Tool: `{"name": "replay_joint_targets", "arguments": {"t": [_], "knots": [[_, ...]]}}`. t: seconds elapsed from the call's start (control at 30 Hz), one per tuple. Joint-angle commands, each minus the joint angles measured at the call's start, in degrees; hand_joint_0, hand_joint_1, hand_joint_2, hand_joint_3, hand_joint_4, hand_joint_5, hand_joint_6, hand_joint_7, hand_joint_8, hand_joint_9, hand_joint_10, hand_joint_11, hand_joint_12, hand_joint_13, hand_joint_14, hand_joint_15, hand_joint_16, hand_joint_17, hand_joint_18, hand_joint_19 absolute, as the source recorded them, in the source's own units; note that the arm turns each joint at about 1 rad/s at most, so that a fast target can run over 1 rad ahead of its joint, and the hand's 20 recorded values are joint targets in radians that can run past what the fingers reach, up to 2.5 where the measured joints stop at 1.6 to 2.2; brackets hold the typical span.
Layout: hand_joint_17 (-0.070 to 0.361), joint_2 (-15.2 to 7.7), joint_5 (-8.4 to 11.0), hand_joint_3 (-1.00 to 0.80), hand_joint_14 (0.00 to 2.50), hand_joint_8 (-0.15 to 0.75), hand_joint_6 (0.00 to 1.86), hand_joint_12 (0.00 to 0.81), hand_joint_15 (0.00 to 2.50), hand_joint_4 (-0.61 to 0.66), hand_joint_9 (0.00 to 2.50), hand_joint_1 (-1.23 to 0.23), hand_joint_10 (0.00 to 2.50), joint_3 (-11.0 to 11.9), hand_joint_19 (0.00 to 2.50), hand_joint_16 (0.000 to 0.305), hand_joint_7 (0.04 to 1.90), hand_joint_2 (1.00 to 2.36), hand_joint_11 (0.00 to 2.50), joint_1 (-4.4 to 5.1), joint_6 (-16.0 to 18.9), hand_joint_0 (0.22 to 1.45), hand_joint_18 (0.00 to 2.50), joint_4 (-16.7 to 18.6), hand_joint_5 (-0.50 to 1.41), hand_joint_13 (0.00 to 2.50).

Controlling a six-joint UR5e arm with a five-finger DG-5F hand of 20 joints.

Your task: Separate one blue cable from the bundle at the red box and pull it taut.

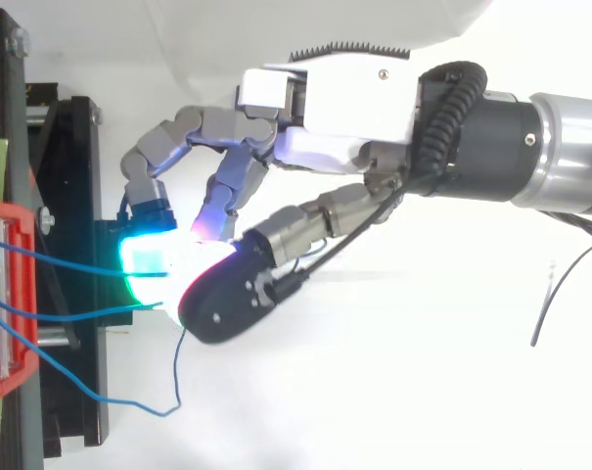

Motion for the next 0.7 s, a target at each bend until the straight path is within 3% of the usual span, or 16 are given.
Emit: {"name": "replay_joint_targets", "arguments": {"t": [0.0,0.13,0.27,0.5,0.67], "knots": [[0.122,0.0,0.0,-0.5,0.03,0.256,0.84,0.363,1.08,0.03,1.18,-0.54,0.03,0.0,0.9,0.054,1.09,1.0,1.3,0.0,0.0,0.58,0.73,0.1,-0.17,1.04],[0.12,0.0,0.0,-0.5,0.03,0.254,0.84,0.355,1.09,0.0,1.19,-0.63,0.03,0.0,0.92,0.053,1.11,1.0,1.32,0.0,0.0,0.63,0.73,0.1,-0.16,1.05],[0.12,0.0,0.0,-0.36,0.03,0.259,0.85,0.361,1.09,-0.01,1.23,-0.7,0.03,0.0,0.92,0.053,1.14,1.01,1.35,0.0,-0.1,0.63,0.75,0.1,-0.16,1.07],[0.12,0.0,0.0,-0.27,0.03,0.264,0.87,0.354,1.11,-0.04,1.24,-0.74,0.03,0.0,0.93,0.054,1.15,1.02,1.36,0.0,-0.1,0.62,0.76,0.1,-0.16,1.07],[0.117,0.0,0.0,-0.19,0.03,0.249,0.87,0.356,1.1,-0.13,1.27,-0.75,0.03,0.0,0.93,0.052,1.18,1.02,1.36,0.0,0.0,0.6,0.77,0.1,-0.15,1.1]]}}
